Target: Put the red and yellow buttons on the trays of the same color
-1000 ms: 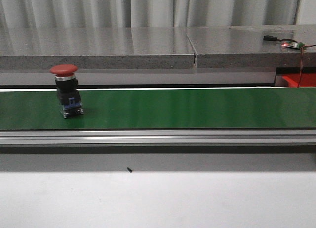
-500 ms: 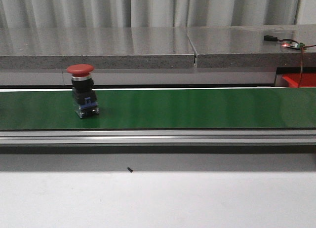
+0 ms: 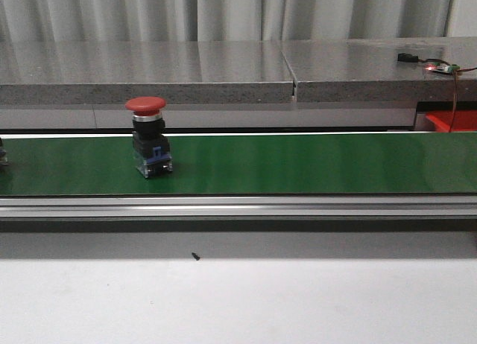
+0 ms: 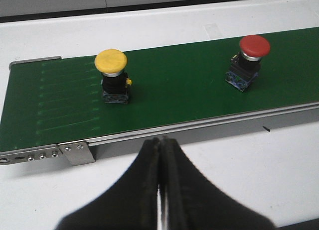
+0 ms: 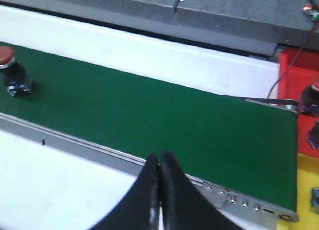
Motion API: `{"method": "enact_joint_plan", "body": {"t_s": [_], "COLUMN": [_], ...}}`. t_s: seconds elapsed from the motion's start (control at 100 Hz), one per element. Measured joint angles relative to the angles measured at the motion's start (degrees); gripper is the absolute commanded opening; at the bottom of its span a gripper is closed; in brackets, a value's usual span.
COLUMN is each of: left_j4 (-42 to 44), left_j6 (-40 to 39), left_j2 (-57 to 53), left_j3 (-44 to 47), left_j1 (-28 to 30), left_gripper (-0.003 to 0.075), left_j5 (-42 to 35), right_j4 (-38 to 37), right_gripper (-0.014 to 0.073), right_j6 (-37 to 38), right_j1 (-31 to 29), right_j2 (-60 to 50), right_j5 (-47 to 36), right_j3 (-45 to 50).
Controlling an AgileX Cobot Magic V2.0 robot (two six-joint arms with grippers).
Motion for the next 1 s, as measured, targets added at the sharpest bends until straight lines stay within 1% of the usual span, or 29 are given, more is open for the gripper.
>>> {"method": "enact_joint_plan", "body": {"t_s": [0.19, 0.26, 0.34, 0.36, 0.37, 0.38, 0.44, 0.46, 0.48, 0.57, 0.59, 0.66, 0.86, 1.0], "left_j4": [0.0, 0.0, 0.0, 0.0, 0.0, 0.0, 0.0, 0.0, 0.0, 0.0, 0.0, 0.0, 0.0, 0.0], "left_j6": [0.0, 0.0, 0.0, 0.0, 0.0, 0.0, 0.0, 0.0, 0.0, 0.0, 0.0, 0.0, 0.0, 0.0], "left_j2": [0.0, 0.0, 0.0, 0.0, 0.0, 0.0, 0.0, 0.0, 0.0, 0.0, 0.0, 0.0, 0.0, 0.0], "left_j3": [0.0, 0.0, 0.0, 0.0, 0.0, 0.0, 0.0, 0.0, 0.0, 0.0, 0.0, 0.0, 0.0, 0.0], "left_j1": [0.0, 0.0, 0.0, 0.0, 0.0, 0.0, 0.0, 0.0, 0.0, 0.0, 0.0, 0.0, 0.0, 0.0], "left_gripper": [-0.0019, -0.0019, -0.0019, -0.0019, -0.0019, -0.0019, -0.0019, -0.0019, -0.0019, -0.0019, -0.0019, -0.0019, -0.0019, -0.0019], "left_j5": [0.0, 0.0, 0.0, 0.0, 0.0, 0.0, 0.0, 0.0, 0.0, 0.0, 0.0, 0.0, 0.0, 0.0], "right_j4": [0.0, 0.0, 0.0, 0.0, 0.0, 0.0, 0.0, 0.0, 0.0, 0.4, 0.5, 1.1, 3.0, 3.8], "right_gripper": [-0.006, -0.0013, 0.011, 0.0169, 0.0169, 0.0218, 0.0335, 0.0401, 0.0447, 0.0597, 0.0617, 0.0647, 0.0645, 0.0645], "right_j6": [0.0, 0.0, 0.0, 0.0, 0.0, 0.0, 0.0, 0.0, 0.0, 0.0, 0.0, 0.0, 0.0, -0.9], "right_j1": [7.3, 9.4, 10.7, 10.9, 11.0, 11.2, 11.6, 11.6, 11.6, 11.6, 11.6, 11.6, 12.5, 13.8], "right_j2": [12.6, 17.4, 23.1, 24.5, 24.9, 25.4, 29.3, 30.6, 31.8, 36.7, 37.7, 41.0, 49.5, 55.7], "right_j5": [5.0, 7.1, 9.0, 9.5, 9.7, 10.0, 11.4, 11.9, 12.5, 14.9, 15.4, 17.2, 20.7, 24.6], "right_j3": [-8.8, -12.0, -15.7, -16.3, -17.0, -17.3, -20.1, -21.0, -22.0, -25.6, -26.4, -29.2, -36.9, -43.1]}}
